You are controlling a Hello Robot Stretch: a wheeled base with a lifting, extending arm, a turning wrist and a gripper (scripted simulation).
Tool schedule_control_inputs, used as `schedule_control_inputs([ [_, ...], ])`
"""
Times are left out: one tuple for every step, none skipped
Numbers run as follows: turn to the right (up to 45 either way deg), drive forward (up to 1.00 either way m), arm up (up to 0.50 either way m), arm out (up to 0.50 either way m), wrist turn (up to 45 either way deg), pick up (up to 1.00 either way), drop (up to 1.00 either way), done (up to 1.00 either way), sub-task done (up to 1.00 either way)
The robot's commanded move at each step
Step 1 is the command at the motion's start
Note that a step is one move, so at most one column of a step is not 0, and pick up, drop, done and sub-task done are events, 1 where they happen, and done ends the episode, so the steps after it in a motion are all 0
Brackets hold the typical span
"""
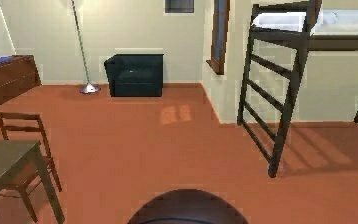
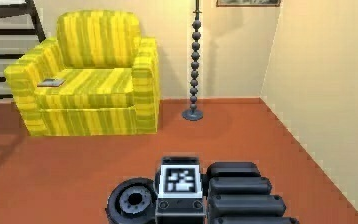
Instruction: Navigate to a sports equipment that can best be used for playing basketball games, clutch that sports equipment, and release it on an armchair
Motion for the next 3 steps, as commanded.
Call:
schedule_control_inputs([
  [0.0,0.8,0.0,0.0,0.0,0.0,0.0,0.0,0.0],
  [-18.0,0.0,0.0,0.0,0.0,0.0,0.0,0.0,0.0],
  [0.0,1.0,0.0,0.0,0.0,0.0,0.0,0.0,0.0],
])
